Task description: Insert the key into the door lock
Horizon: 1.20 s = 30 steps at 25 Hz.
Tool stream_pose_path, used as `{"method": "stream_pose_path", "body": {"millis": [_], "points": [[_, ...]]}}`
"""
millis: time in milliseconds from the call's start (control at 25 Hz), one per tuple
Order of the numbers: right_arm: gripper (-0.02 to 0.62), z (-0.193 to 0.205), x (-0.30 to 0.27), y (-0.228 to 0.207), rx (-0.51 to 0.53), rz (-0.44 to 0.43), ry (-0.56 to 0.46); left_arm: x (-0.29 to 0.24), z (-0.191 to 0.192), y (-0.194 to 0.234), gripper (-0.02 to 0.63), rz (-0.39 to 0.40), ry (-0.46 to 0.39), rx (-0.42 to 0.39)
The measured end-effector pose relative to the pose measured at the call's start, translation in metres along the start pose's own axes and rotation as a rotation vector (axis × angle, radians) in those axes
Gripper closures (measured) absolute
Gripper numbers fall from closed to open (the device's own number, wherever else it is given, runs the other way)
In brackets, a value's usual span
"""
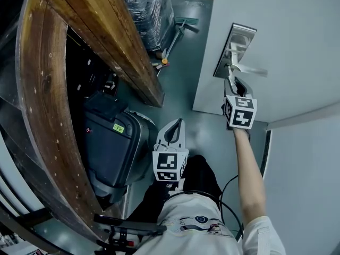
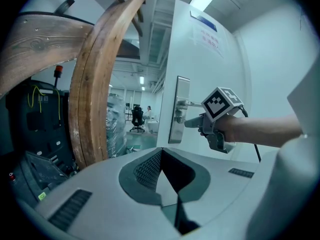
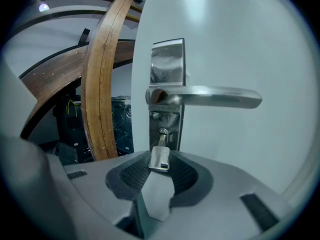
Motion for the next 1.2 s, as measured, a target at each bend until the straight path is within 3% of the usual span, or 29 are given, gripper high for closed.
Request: {"method": "stream_pose_path", "body": {"millis": [280,600,760,920,1120,1160,1200], "points": [[0.476,-0.011,-0.005,0.012,-0.065,0.129,-0.008,0.003,-0.008,0.005,0.601,-0.013,0.007,0.003],[0.476,-0.012,-0.041,0.009,-0.045,0.245,-0.068,0.007,-0.003,0.016,0.601,-0.041,0.024,0.002],[0.474,-0.010,-0.029,0.013,0.007,0.167,-0.099,0.016,-0.008,0.020,0.601,-0.054,0.048,0.004],[0.474,-0.019,0.039,0.031,-0.025,0.069,-0.140,0.025,-0.045,0.009,0.601,-0.029,0.045,0.008],[0.483,-0.093,0.143,0.047,-0.077,0.077,-0.284,0.011,-0.133,-0.018,0.601,0.067,-0.050,-0.022],[0.582,-0.109,0.161,0.052,-0.090,0.042,-0.294,0.013,-0.151,-0.025,0.601,0.085,-0.075,-0.024],[0.589,-0.123,0.178,0.059,-0.100,-0.013,-0.295,0.017,-0.167,-0.032,0.601,0.099,-0.097,-0.026]]}}
Point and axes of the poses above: the fingertips, and each gripper's own axes: x backward along the fingers, y to its left, z out of its underside, the point moved 6 cm from there along x, backward along the fingers, and after that the axes turned 10 degrees about -y, right-handed, at the moved point
